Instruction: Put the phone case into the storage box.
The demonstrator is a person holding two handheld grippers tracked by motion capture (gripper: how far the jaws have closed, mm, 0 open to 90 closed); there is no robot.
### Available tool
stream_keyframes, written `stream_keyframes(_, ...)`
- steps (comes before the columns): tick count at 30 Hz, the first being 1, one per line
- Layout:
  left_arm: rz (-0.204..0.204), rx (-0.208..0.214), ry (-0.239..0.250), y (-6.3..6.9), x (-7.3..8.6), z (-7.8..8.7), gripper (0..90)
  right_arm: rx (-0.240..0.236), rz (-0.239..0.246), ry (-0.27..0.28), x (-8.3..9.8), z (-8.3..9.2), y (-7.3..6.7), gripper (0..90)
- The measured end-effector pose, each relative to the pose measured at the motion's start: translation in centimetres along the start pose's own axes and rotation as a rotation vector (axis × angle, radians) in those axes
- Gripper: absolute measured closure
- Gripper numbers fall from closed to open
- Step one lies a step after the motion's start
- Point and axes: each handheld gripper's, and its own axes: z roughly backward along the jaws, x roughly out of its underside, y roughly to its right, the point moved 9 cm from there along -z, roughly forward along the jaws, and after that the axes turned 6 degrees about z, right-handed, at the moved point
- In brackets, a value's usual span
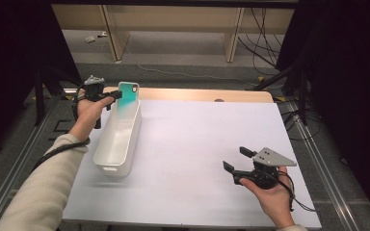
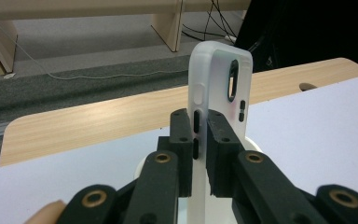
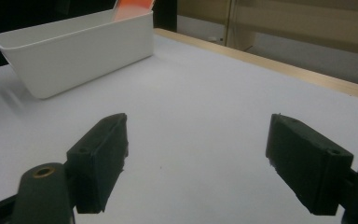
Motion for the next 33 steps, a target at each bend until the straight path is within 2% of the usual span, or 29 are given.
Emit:
stream_keyframes(10, -0.009, -0.006, -0.007, -0.06, -0.04, -0.07, 81.8, -0.004, -0.001, -0.01, 0.04, 0.06, -0.08, 22.0)
stream_keyframes(11, -0.011, -0.008, -0.006, -0.03, -0.07, -0.06, 81.8, -0.011, -0.014, -0.02, 0.12, 0.1, -0.23, 22.0)
stream_keyframes(12, -0.015, -0.008, -0.006, -0.01, -0.09, -0.06, 81.9, -0.003, 0.002, -0.011, 0.07, 0.04, -0.05, 22.0)
stream_keyframes(17, -0.015, -0.008, -0.009, 0.02, -0.06, -0.07, 81.9, -0.011, -0.009, -0.019, 0.13, 0.07, -0.21, 22.0)
stream_keyframes(18, -0.013, -0.004, -0.005, 0.05, -0.07, -0.11, 81.9, -0.005, 0.003, -0.012, 0.08, 0.04, -0.09, 22.0)
stream_keyframes(19, -0.013, -0.008, -0.008, 0.02, -0.03, -0.09, 81.8, -0.011, -0.01, -0.021, 0.16, 0.08, -0.21, 22.0)
stream_keyframes(23, -0.012, -0.008, -0.007, -0.02, -0.01, -0.12, 81.7, -0.005, 0.002, -0.014, 0.11, 0.05, -0.05, 22.0)
stream_keyframes(24, -0.011, -0.008, -0.007, -0.02, -0.01, -0.12, 81.7, -0.004, 0.003, -0.031, 0.22, 0.19, -0.05, 22.0)
stream_keyframes(29, -0.013, -0.009, -0.011, -0.13, 0.06, -0.15, 81.5, -0.012, -0.008, -0.021, 0.17, 0.05, -0.21, 22.0)
stream_keyframes(31, -0.013, -0.014, -0.013, -0.2, 0.13, -0.2, 81.3, -0.017, -0.012, -0.047, 0.35, 0.23, -0.26, 22.0)
stream_keyframes(33, -0.015, -0.012, -0.013, -0.22, 0.19, -0.28, 80.9, -0.018, -0.011, -0.046, 0.35, 0.22, -0.26, 22.0)
